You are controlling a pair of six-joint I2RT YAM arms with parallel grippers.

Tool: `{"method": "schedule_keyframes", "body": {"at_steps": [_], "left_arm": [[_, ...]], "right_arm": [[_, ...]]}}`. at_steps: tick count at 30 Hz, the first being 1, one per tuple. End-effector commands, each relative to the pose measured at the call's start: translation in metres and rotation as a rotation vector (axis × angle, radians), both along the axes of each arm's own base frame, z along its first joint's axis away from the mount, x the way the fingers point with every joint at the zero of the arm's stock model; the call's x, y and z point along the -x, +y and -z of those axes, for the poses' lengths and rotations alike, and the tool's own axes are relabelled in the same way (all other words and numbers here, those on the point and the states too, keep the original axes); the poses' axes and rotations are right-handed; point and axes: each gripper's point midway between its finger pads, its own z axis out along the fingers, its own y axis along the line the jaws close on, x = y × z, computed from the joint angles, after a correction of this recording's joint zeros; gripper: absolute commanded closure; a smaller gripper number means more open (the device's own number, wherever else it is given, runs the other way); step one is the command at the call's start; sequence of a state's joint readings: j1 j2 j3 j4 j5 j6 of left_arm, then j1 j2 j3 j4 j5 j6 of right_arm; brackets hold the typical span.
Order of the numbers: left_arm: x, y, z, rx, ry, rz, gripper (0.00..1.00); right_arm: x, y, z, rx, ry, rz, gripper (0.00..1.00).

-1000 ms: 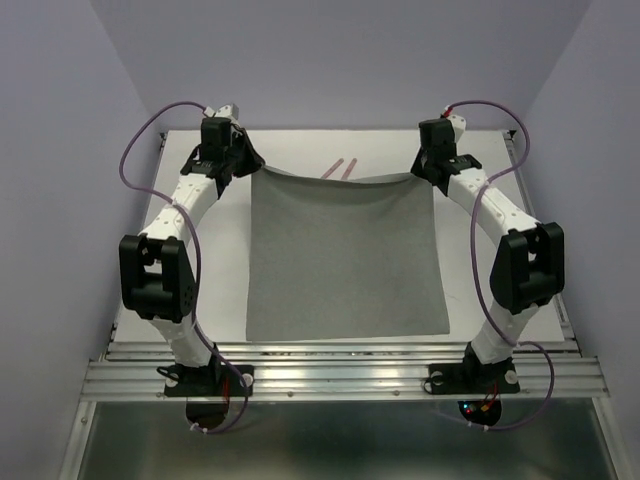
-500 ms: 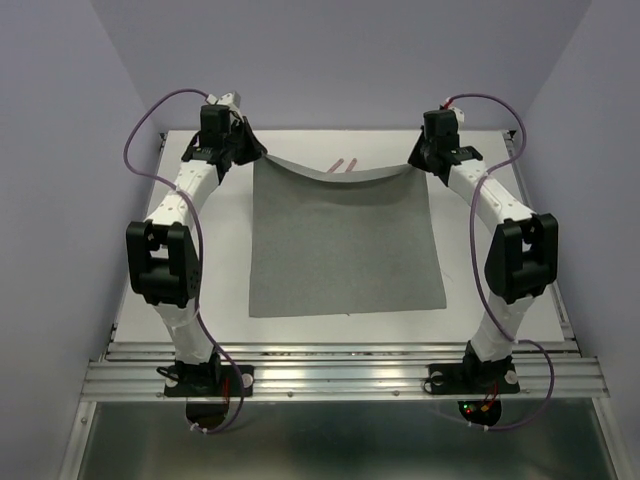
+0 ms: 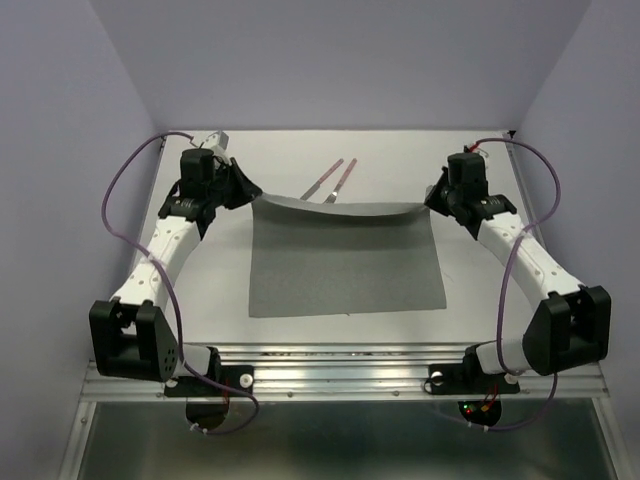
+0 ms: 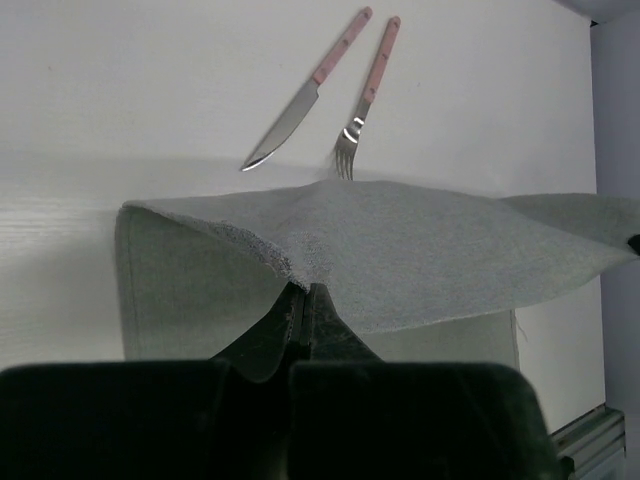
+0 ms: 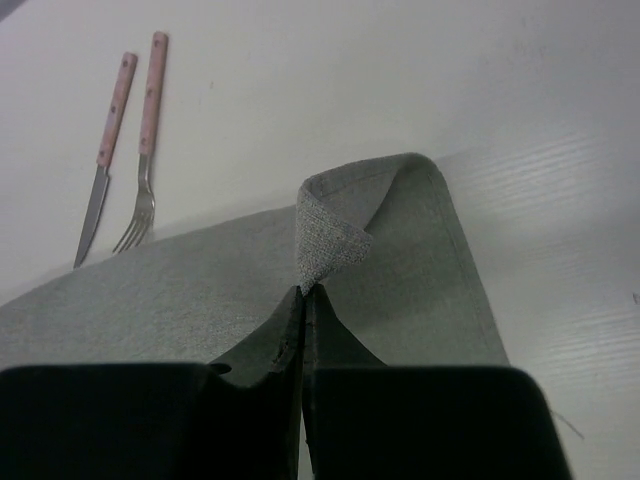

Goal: Fold the napkin into a case and place the utensils inside
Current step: Fold the rectangle-folded napkin at the center of the board.

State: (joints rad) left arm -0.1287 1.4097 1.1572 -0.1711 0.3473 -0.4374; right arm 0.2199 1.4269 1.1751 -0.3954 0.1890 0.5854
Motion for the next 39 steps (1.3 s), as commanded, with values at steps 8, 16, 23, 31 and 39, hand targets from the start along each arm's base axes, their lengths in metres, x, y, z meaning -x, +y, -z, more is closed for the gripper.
{"method": "schedule_keyframes", "body": {"at_steps": [8,16,23,31,39], "left_arm": [[0.093,-0.007,0.034,0.07,0.083,0.045,1.0],[0.14,-0.003,0.083,0.106,0.2,-0.01,1.0],[0.146,0.0,0.089,0.095,0.228,-0.022,1.0],[0.158,0.0,0.088,0.089,0.249,-0.02,1.0],[0.163,0.001,0.092,0.102,0.286,-0.05,1.0]], "right_arm": [[0.106,-0.012,0.043,-0.057,0.147,0.009,0.99],[0.162,-0.004,0.084,-0.244,0.216,0.081,0.99],[0.171,-0.016,0.071,-0.254,0.152,0.148,0.99],[0.185,-0.016,0.082,-0.289,0.189,0.182,0.99],[0.203,-0.014,0.093,-0.37,0.195,0.232,0.99]]}}
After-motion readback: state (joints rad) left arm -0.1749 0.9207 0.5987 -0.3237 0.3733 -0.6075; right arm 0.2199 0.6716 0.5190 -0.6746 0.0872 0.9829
